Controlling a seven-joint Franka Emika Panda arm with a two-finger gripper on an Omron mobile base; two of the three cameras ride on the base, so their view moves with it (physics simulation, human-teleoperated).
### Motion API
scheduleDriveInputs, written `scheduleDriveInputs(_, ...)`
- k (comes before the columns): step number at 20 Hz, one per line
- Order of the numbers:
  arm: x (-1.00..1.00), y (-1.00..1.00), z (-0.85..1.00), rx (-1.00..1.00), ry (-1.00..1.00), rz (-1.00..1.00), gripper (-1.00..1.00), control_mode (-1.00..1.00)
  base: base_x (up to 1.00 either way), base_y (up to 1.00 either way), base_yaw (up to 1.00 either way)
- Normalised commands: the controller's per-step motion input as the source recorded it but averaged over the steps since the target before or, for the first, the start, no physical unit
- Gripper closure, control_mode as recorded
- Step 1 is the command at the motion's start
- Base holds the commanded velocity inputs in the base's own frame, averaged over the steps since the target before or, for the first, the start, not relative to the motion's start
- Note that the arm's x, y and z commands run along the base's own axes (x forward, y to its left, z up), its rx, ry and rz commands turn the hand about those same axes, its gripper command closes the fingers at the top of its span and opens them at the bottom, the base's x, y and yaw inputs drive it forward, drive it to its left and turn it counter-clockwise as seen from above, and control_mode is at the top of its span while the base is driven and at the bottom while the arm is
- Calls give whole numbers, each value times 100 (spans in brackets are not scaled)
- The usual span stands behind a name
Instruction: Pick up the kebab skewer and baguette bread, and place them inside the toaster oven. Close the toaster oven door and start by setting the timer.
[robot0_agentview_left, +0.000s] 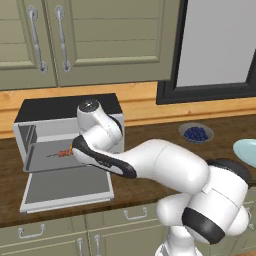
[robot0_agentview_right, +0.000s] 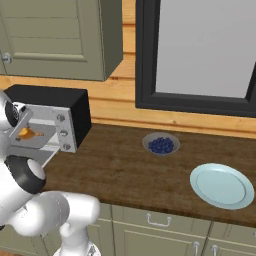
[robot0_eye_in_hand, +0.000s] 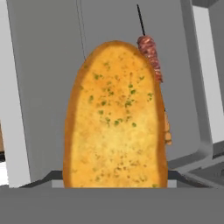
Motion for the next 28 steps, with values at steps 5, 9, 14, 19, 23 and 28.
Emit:
scheduleDriveInputs(5,44,10,-38,7,0,4,100,-100,0,0,0)
scheduleDriveInputs(9,15,21,-32,7,0,4,100,-100,0,0,0)
scheduleDriveInputs(14,16,15,-25,6,0,4,100,-100,0,0,0)
scheduleDriveInputs(19,10,5,-20,5,0,3,100,-100,0,0,0)
scheduleDriveInputs(23,7,5,-18,4,0,3,100,-100,0,0,0)
scheduleDriveInputs(28,8,2,-10,3,0,3,-100,-100,0,0,0)
